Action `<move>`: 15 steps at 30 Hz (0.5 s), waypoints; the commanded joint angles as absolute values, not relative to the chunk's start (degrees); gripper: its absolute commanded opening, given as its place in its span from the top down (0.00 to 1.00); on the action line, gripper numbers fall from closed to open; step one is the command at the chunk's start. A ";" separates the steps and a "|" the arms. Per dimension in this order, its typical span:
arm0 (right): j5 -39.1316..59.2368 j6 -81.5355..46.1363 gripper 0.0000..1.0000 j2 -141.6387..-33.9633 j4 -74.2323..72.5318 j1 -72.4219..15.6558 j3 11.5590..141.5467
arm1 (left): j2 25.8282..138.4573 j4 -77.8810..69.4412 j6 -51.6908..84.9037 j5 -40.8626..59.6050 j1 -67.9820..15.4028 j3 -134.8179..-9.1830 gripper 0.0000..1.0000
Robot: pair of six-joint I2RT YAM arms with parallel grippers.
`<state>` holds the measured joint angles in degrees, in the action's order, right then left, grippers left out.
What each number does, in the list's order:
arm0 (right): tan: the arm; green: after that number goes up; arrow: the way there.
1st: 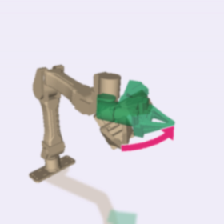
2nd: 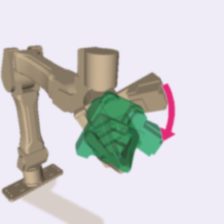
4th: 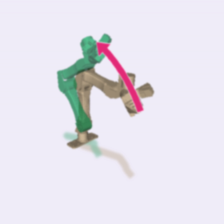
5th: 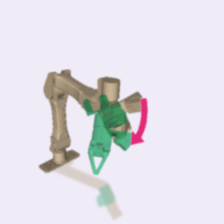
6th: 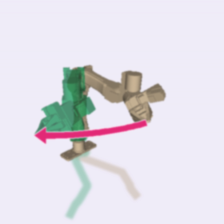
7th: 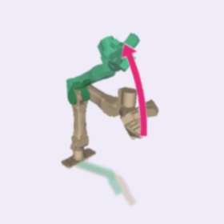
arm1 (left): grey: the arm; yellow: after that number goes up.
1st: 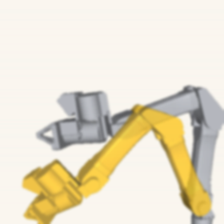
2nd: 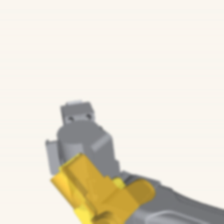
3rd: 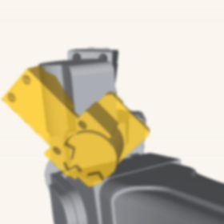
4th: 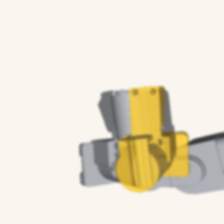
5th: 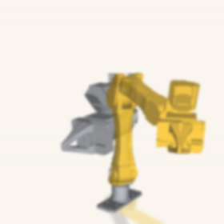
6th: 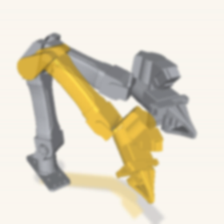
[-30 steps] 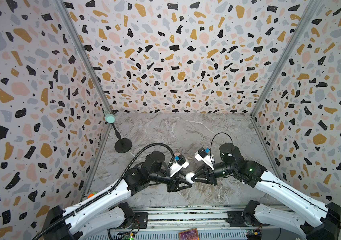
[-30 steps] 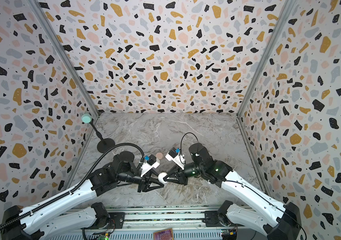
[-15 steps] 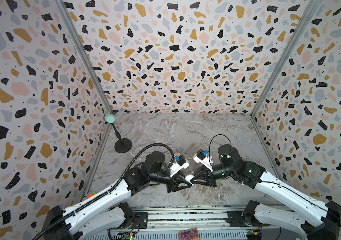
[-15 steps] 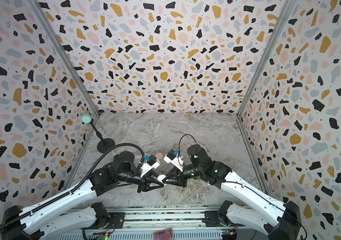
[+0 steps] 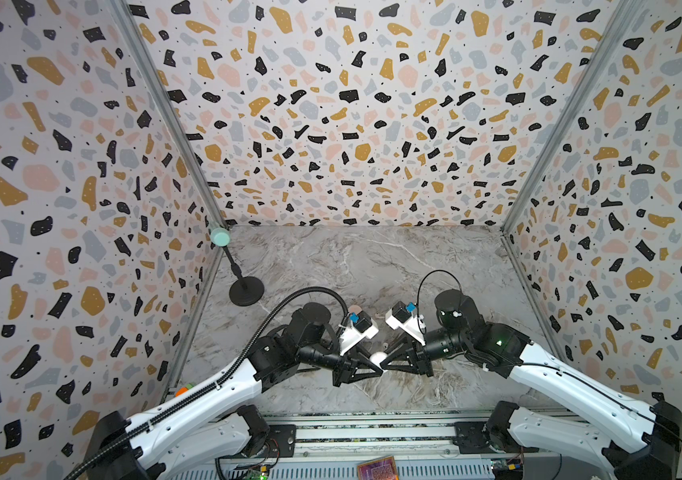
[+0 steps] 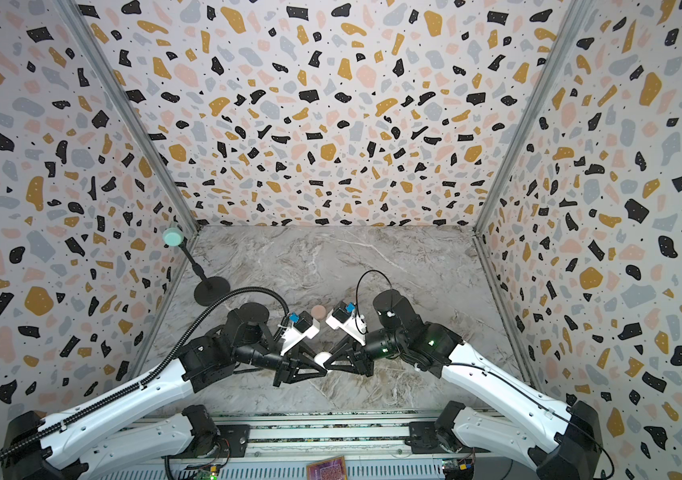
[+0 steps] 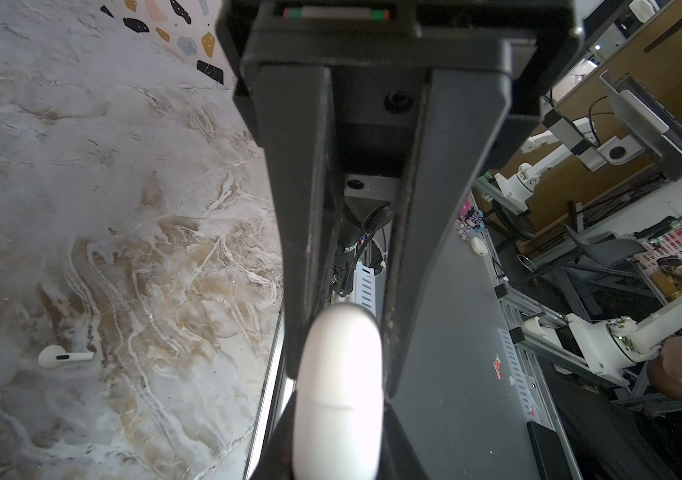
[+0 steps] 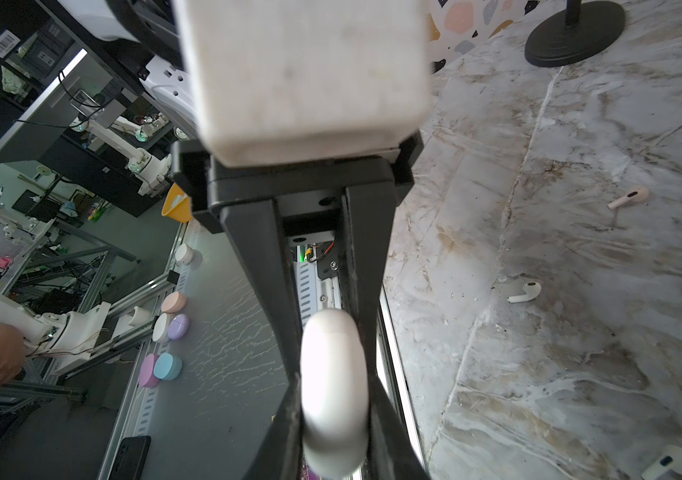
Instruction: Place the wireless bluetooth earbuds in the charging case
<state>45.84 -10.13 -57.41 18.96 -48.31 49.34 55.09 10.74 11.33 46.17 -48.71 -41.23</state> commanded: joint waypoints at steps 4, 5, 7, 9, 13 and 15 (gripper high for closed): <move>37.53 -11.16 0.26 -53.85 19.70 -48.46 51.22 | 51.89 2.39 9.48 40.61 -49.31 -38.10 1.00; 36.36 -11.27 0.21 -52.89 19.56 -48.49 51.33 | 51.04 0.33 9.72 38.45 -49.31 -37.04 1.00; 34.40 -11.63 0.17 -50.88 19.14 -48.43 51.25 | 49.65 -2.82 8.84 35.81 -49.33 -35.73 1.00; 32.39 -11.88 0.14 -48.64 18.55 -48.43 51.07 | 48.73 -5.69 7.39 33.81 -49.31 -34.58 1.00; 31.41 -12.89 0.11 -43.03 15.76 -48.43 49.47 | 47.52 -10.10 7.04 25.39 -49.27 -32.46 1.00; 29.77 -13.47 0.10 -40.02 13.80 -48.44 47.97 | 45.98 -17.26 8.91 22.93 -49.22 -29.53 1.00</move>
